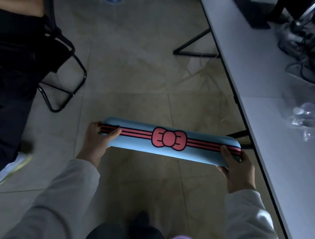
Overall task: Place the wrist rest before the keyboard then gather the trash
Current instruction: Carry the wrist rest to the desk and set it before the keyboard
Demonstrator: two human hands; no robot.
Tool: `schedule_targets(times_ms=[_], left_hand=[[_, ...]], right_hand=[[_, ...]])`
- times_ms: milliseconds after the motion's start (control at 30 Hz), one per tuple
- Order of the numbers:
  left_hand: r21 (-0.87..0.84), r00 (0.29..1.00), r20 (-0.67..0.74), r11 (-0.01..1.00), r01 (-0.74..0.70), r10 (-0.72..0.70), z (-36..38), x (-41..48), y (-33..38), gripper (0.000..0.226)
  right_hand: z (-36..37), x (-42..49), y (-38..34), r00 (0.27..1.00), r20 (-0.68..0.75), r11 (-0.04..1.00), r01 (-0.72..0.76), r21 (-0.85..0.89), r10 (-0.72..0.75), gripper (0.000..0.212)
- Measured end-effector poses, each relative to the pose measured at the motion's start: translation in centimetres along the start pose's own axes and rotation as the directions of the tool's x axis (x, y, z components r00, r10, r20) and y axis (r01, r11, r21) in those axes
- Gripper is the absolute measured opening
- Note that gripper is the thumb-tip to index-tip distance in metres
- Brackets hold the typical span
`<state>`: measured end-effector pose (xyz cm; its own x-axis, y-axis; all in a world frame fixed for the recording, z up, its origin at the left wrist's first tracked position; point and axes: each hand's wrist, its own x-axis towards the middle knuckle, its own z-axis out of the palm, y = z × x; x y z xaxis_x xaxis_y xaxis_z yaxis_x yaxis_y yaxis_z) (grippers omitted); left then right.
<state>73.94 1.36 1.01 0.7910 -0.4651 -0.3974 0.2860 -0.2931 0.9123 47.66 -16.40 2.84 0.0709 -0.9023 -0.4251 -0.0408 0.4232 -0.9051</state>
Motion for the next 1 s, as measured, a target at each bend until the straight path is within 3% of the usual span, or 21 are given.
schedule_targets(times_ms=[200, 400, 667, 1000], left_hand=[[-0.024, 0.999, -0.042, 1.0, -0.001, 0.0, 1.8, 6.0, 2.8, 0.044], [-0.002, 1.0, 0.016, 1.0, 0.013, -0.013, 2.5, 15.5, 5.7, 0.056], [0.01, 0.996, 0.092, 1.0, 0.004, -0.004, 3.7, 28.1, 13.2, 0.054], [0.067, 0.989, 0.146, 0.998, 0.01, -0.02, 7.1, 38.9, 17.2, 0.05]], right_hand=[[4.9, 5.4, -2.6, 0.999, 0.042, 1.0, -0.006, -0.014, 0.007, 0.014], [11.4, 10.7, -5.1, 1.0, 0.017, 1.0, 0.005, 0.003, -0.006, 0.02], [20.8, 17.0, -9.6, 0.994, -0.102, 1.0, 0.026, 0.014, -0.025, 0.035], [26.7, 24.3, -10.9, 0.986, -0.164, 0.999, -0.016, 0.033, 0.021, 0.024]])
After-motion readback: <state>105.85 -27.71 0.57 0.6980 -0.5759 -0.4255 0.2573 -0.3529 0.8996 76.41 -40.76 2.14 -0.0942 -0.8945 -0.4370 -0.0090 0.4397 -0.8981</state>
